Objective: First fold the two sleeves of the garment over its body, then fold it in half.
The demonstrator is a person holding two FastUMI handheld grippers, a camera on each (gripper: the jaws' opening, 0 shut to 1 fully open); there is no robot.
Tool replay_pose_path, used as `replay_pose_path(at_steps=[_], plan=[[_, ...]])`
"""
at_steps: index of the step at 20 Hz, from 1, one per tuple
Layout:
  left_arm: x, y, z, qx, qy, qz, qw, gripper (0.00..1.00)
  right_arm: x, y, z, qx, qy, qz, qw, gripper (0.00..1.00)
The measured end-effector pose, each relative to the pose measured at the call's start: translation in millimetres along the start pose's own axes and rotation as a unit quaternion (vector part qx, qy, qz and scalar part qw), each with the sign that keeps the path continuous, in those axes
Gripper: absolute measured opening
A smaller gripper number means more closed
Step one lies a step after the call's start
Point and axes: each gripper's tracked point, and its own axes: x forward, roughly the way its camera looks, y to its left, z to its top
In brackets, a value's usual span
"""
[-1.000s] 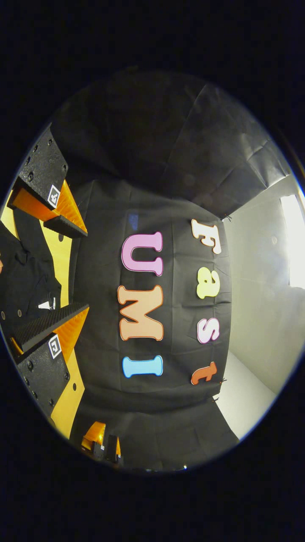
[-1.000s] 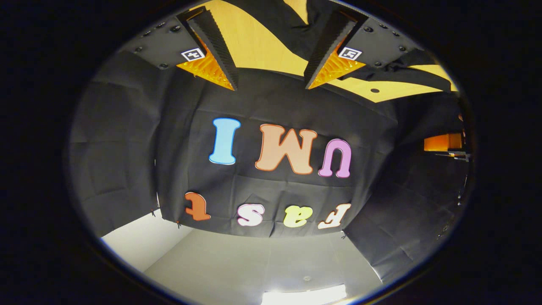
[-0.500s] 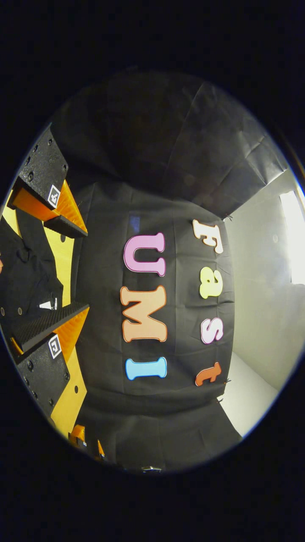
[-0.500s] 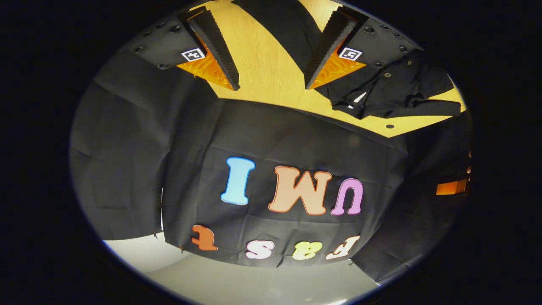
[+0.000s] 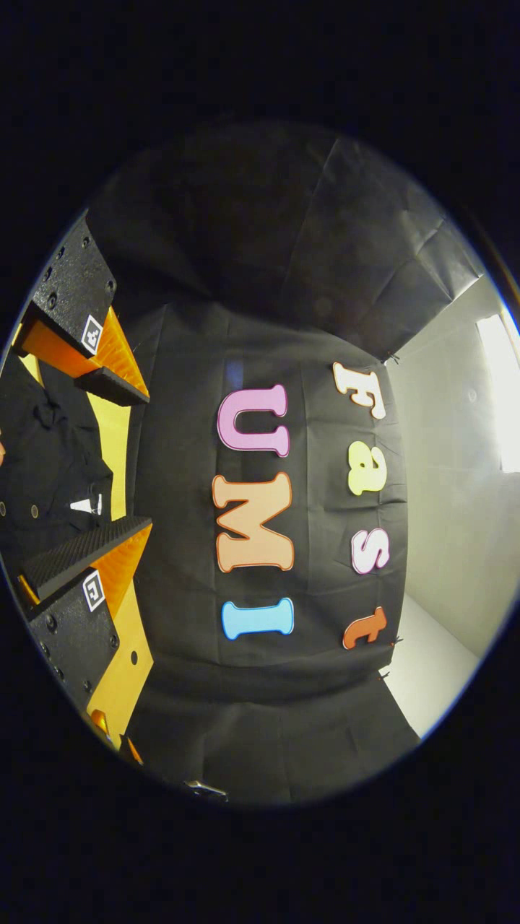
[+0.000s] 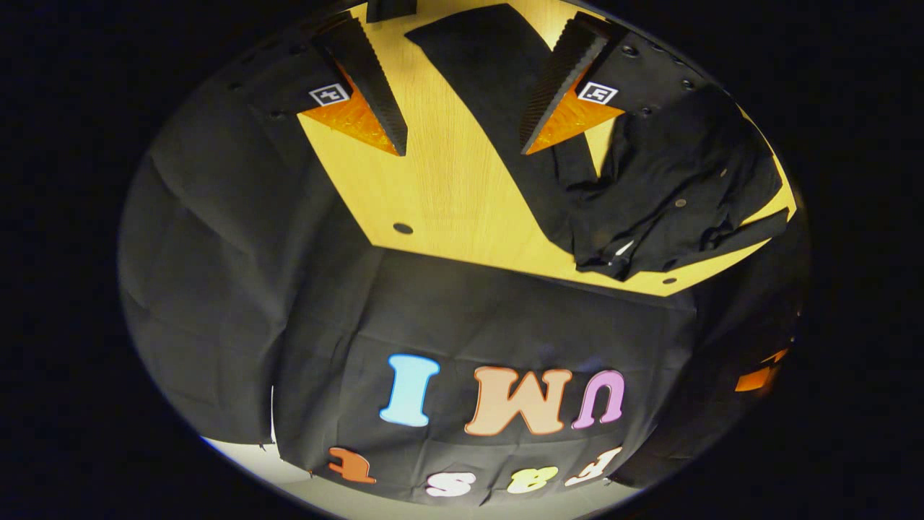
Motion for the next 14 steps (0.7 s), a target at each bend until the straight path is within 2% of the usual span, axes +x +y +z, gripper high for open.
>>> replay_pose_path(at_steps=[7,12,14], plan=[[4.3,-29.1,-6.5,0.002,0.007,0.003,1.0,0.92,14.7,-11.9,-84.4,0.003,0.114,0.024,0.993,0.99],[2.7,-38.0,-14.7,0.002,0.02,0.011,1.0,0.93,10.8,-6.3,-132.4,0.019,0.174,0.049,0.983,1.0],[3.2,-38.8,-14.2,0.006,0.021,0.012,1.0,0.93,6.6,2.7,-154.8,0.022,0.211,0.073,0.975,1.0]])
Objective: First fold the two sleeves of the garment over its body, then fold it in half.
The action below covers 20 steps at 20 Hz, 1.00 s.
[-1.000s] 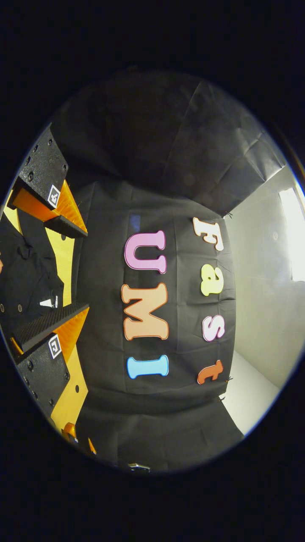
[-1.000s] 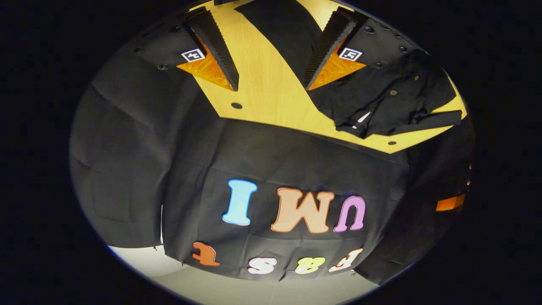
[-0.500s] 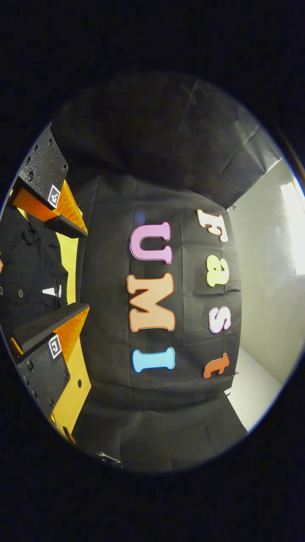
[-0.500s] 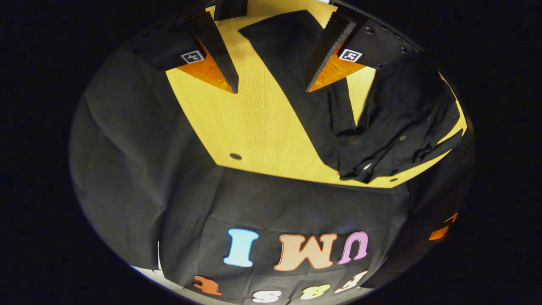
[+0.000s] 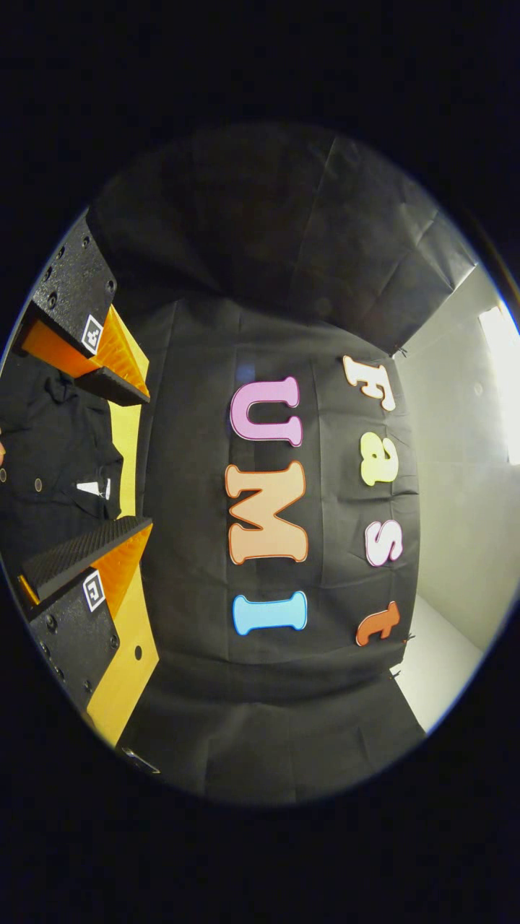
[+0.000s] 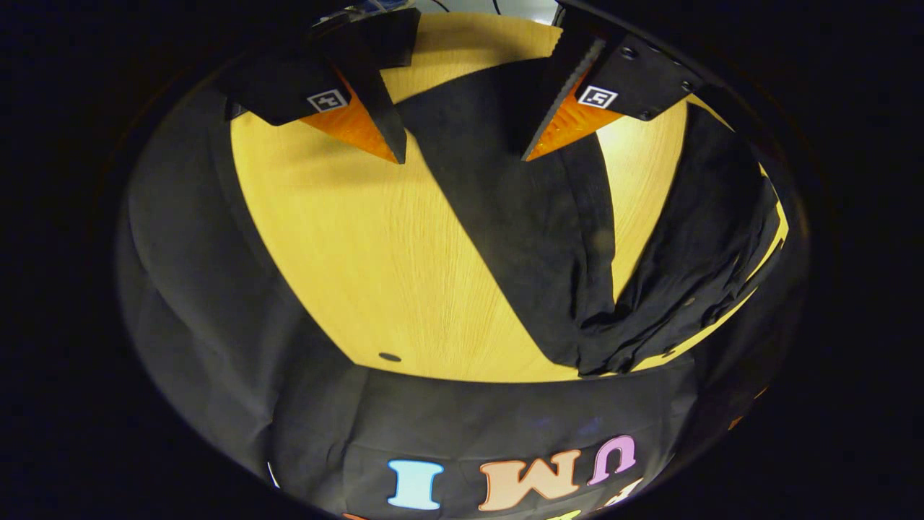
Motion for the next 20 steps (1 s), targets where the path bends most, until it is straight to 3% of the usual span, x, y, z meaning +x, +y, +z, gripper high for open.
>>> replay_pose_path(at_steps=[3,5,7,12,20], plan=[[-1.6,3.9,4.9,0.008,-0.004,0.004,1.0,0.93,-0.2,11.5,4.2,0.03,-0.013,0.021,0.999,0.72],[-3.6,6.3,5.0,0.011,-0.006,0.005,1.0,0.92,0.7,20.8,1.3,0.03,-0.014,0.031,0.999,0.34],[-5.5,12.1,6.2,0.011,-0.01,0.007,1.0,0.92,0.1,20.9,3.8,0.05,-0.024,0.017,0.998,0.07],[-4.0,39.0,1.9,0.004,-0.009,0.011,1.0,0.94,-8.1,33.4,21.9,0.133,-0.043,0.016,0.99,0.03],[-8.7,93.0,3.6,0.009,-0.009,0.016,1.0,0.93,-46.7,66.5,134.7,0.172,-0.163,0.019,0.971,0.03]])
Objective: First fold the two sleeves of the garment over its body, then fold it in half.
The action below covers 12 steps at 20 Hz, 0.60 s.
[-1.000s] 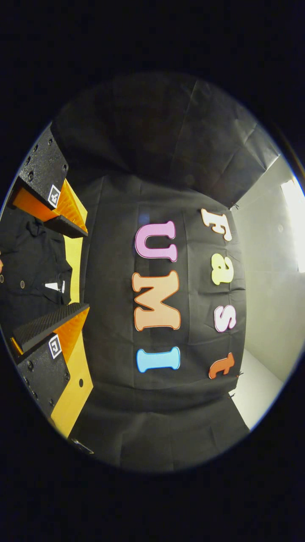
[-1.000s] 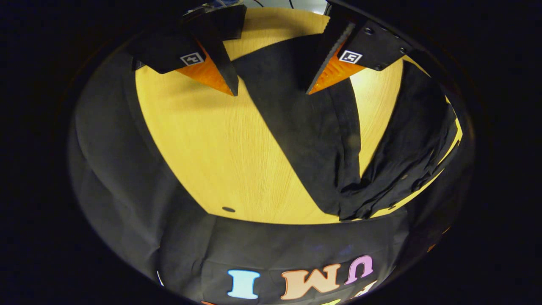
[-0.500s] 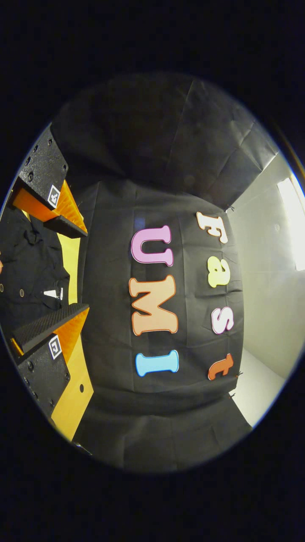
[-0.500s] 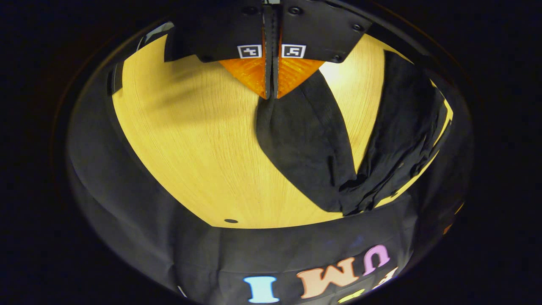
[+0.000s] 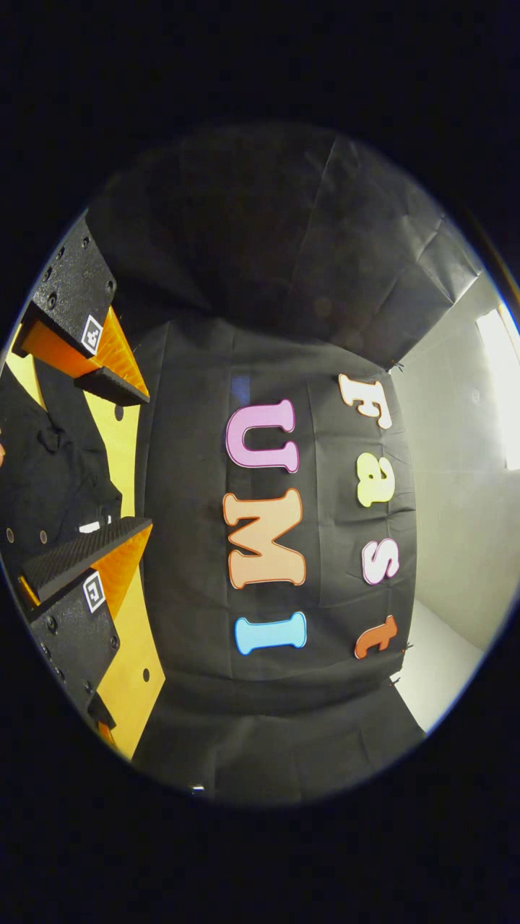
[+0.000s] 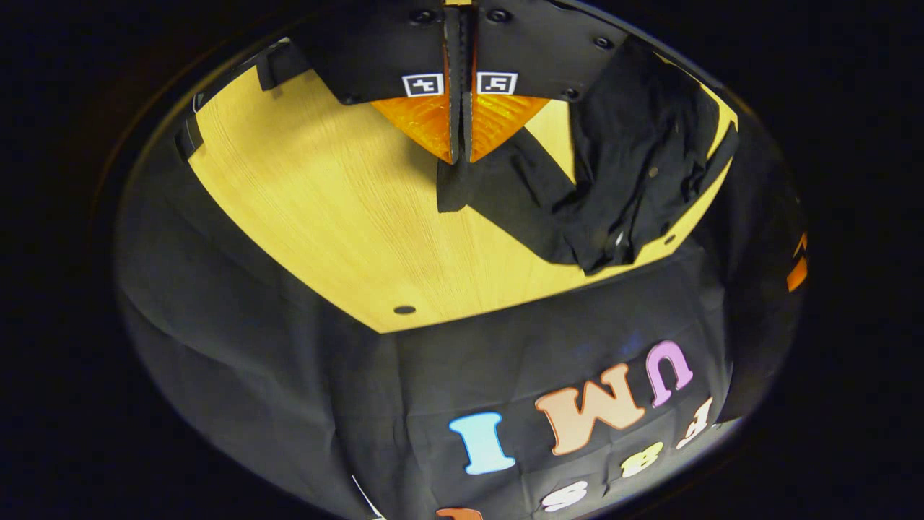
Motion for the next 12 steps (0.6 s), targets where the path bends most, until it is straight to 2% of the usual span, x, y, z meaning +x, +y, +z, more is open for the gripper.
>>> replay_pose_path(at_steps=[6,12], plan=[[-7.6,52.9,-2.1,0.009,-0.001,0.028,1.0,0.93,5.2,70.2,40.9,-0.032,-0.033,0.04,0.998,0.02],[-14.5,108.5,-13.7,0.0,0.009,0.067,0.998,0.92,14.8,147.2,61.3,-0.048,-0.043,0.083,0.994,0.02]])
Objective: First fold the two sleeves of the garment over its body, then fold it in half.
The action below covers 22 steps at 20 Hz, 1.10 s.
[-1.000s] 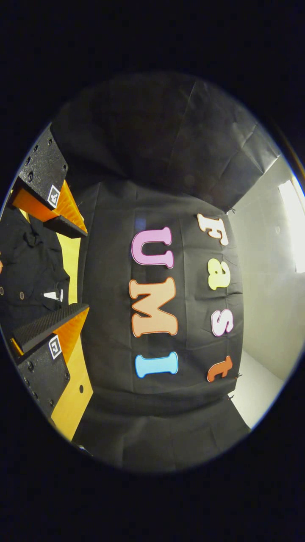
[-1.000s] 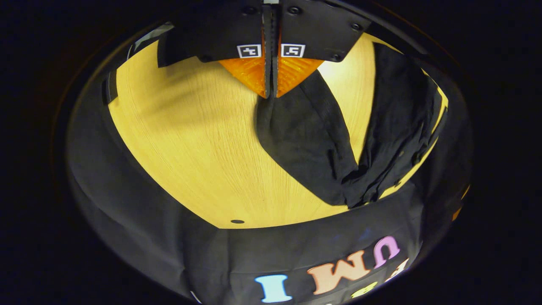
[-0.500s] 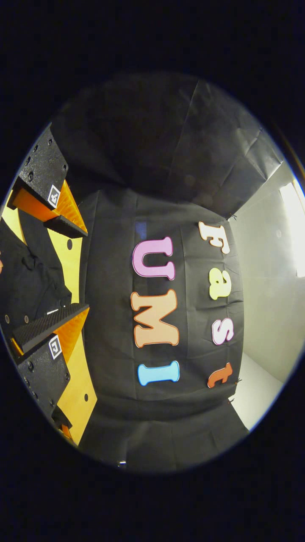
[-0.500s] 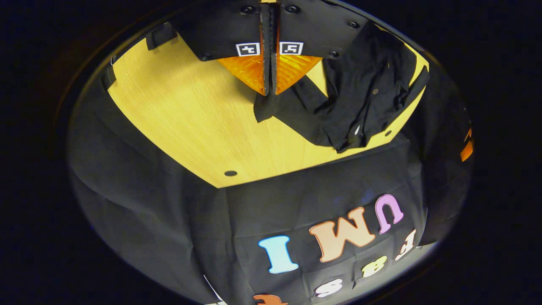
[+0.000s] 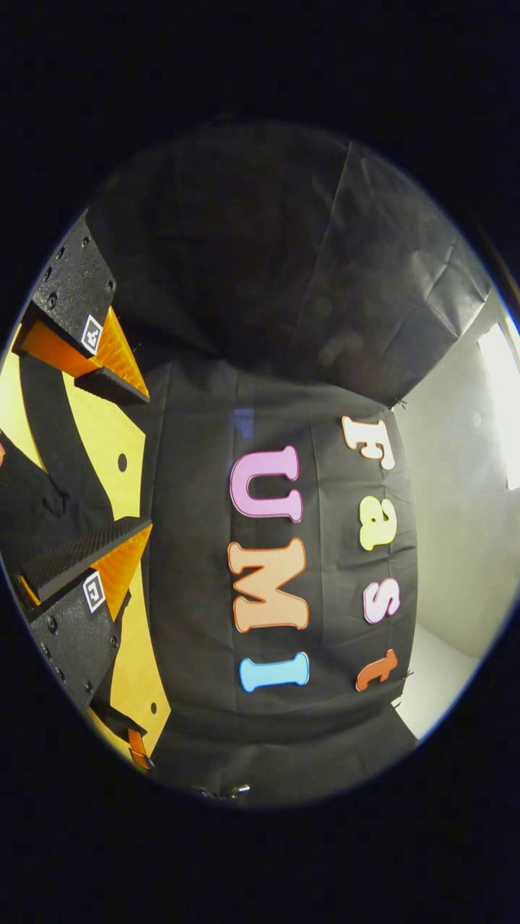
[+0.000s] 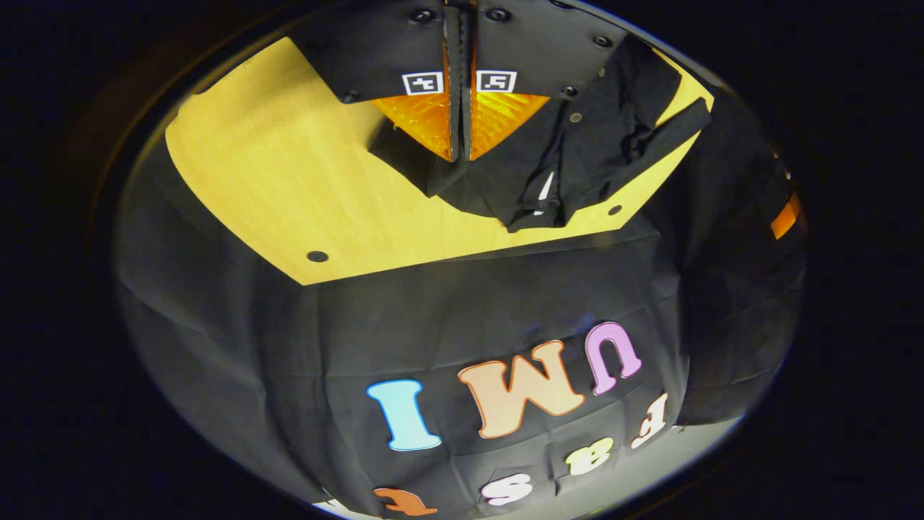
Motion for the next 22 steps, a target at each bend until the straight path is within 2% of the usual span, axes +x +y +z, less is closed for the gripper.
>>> replay_pose_path(at_steps=[7,12,17,18,19,22], plan=[[6.2,61.8,-16.2,-0.005,0.014,0.031,0.999,0.94,27.7,104.3,23.1,-0.049,-0.018,0.054,0.997,0.02],[14.8,101.3,-25.1,0.0,0.021,0.038,0.999,0.94,45.5,166.9,26.1,-0.068,-0.025,0.075,0.995,0.02],[22.9,141.2,-38.5,0.004,0.032,0.045,0.998,0.94,68.4,224.8,6.5,-0.096,-0.004,0.093,0.991,0.0],[23.4,149.5,-42.7,0.004,0.035,0.046,0.998,0.94,72.9,235.5,2.0,-0.099,0.002,0.096,0.99,0.02],[24.1,156.7,-45.4,0.004,0.036,0.047,0.998,0.94,77.2,247.1,-2.9,-0.102,0.007,0.099,0.99,0.0],[28.7,171.8,-55.2,0.004,0.045,0.051,0.998,0.94,93.6,273.0,-16.1,-0.114,0.025,0.103,0.988,0.02]])
